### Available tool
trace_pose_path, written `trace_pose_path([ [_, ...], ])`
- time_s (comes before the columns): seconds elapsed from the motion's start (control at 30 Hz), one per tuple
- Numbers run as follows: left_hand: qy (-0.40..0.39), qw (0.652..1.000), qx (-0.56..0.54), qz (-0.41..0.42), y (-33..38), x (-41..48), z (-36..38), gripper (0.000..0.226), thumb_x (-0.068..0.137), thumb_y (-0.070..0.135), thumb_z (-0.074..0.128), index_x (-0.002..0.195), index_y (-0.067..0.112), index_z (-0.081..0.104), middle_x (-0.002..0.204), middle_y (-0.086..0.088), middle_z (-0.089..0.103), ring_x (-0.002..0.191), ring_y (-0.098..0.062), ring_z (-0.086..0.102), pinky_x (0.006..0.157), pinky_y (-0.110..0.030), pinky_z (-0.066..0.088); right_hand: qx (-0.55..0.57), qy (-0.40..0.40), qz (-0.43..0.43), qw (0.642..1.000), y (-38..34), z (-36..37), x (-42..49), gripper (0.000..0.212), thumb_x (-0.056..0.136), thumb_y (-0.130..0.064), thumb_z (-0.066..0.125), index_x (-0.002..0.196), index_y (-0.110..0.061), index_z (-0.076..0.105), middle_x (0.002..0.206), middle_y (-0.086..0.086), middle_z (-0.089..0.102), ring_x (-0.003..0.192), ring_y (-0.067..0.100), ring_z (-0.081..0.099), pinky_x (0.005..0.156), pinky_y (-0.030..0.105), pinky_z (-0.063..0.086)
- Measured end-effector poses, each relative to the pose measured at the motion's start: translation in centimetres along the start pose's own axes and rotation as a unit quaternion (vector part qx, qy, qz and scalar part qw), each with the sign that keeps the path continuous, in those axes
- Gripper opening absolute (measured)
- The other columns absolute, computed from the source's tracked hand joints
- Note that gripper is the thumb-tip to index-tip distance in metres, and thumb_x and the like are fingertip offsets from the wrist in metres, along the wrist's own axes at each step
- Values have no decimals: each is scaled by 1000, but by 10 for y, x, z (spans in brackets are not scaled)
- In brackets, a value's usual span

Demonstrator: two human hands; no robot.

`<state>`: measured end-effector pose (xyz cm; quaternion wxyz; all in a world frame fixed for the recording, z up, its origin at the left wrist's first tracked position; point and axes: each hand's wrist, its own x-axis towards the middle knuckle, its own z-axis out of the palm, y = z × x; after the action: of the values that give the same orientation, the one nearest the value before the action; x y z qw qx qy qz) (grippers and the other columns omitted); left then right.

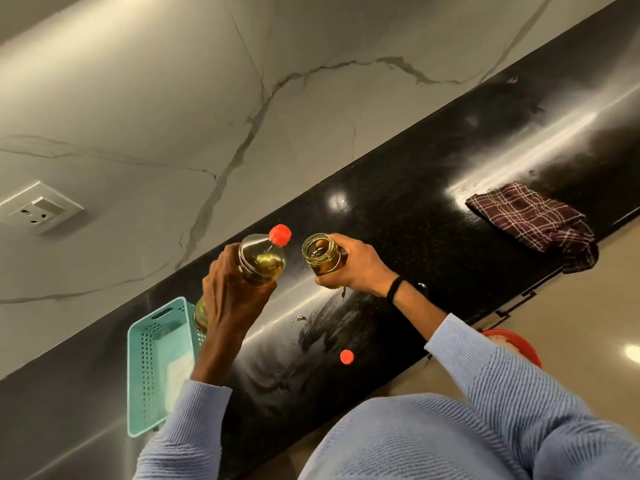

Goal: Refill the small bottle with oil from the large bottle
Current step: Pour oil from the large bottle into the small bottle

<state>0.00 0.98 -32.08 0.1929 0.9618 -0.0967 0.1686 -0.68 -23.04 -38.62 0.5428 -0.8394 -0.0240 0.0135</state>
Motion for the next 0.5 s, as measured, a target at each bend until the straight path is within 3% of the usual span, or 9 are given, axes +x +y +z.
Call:
trace_pose_path([
  [0.23,21,999,25,29,11,23,-26,55,73,52,75,111,20,52,96,-2,60,86,-23,57,79,-42,48,28,-20,-25,999,-25,-13,2,72,66,-33,91,129,-26,57,115,-10,68,105,5,62,91,17,50],
  [0.37,31,997,43,51,13,30,-36,56,75,47,78,114,16,52,98,-6,62,86,-21,53,82,-35,38,37,-22,-30,999,-34,-20,5,73,66,-30,91,130,-24,57,116,-11,66,105,4,60,86,10,47],
  [0.5,44,994,72,67,19,35,-48,57,75,42,80,116,14,53,101,-8,64,90,-28,59,83,-35,35,48,-24,-36,998,-42,-26,8,72,67,-27,91,130,-25,56,111,-17,62,98,-1,59,77,4,46],
])
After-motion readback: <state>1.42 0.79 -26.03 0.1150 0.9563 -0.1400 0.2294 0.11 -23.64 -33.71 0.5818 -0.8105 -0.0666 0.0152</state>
